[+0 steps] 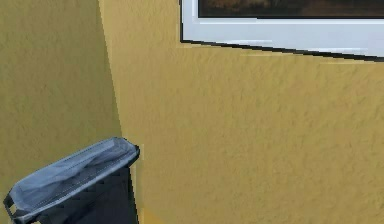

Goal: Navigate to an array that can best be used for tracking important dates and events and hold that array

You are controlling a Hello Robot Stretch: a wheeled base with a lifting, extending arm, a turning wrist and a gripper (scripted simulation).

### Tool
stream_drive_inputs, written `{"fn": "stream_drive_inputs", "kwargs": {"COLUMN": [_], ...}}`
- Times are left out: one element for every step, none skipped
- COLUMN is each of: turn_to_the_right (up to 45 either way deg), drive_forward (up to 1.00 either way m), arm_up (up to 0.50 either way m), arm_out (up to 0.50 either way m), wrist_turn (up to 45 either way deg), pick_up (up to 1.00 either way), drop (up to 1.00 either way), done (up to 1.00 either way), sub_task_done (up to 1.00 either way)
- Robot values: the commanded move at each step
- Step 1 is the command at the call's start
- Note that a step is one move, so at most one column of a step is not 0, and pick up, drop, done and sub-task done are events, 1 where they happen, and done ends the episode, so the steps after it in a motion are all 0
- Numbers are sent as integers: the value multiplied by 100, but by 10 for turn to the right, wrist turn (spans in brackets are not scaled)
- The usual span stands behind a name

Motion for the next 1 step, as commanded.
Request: {"fn": "stream_drive_inputs", "kwargs": {"turn_to_the_right": [0], "drive_forward": [0], "arm_up": [0], "arm_out": [0], "wrist_turn": [0], "pick_up": [100], "drop": [0], "done": [0], "sub_task_done": [0]}}
